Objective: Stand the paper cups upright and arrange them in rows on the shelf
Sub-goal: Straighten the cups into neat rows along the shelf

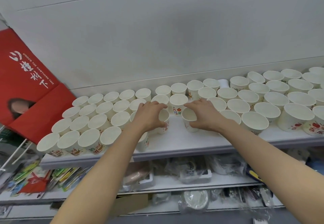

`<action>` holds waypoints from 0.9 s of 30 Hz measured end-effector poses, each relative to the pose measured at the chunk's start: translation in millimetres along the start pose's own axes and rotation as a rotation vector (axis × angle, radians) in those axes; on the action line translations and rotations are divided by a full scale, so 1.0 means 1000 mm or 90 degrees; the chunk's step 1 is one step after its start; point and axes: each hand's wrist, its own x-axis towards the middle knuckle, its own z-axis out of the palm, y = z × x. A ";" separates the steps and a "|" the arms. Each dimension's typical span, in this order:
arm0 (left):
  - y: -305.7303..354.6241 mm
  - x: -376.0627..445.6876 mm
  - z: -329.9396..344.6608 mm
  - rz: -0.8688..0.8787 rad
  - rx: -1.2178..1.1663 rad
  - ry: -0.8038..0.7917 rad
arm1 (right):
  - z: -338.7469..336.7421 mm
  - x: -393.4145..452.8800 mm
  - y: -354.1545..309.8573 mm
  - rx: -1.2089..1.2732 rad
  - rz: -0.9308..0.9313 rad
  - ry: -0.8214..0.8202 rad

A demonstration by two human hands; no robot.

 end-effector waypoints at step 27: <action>-0.031 -0.001 0.002 0.003 -0.064 0.005 | 0.030 0.002 -0.040 0.206 0.119 0.101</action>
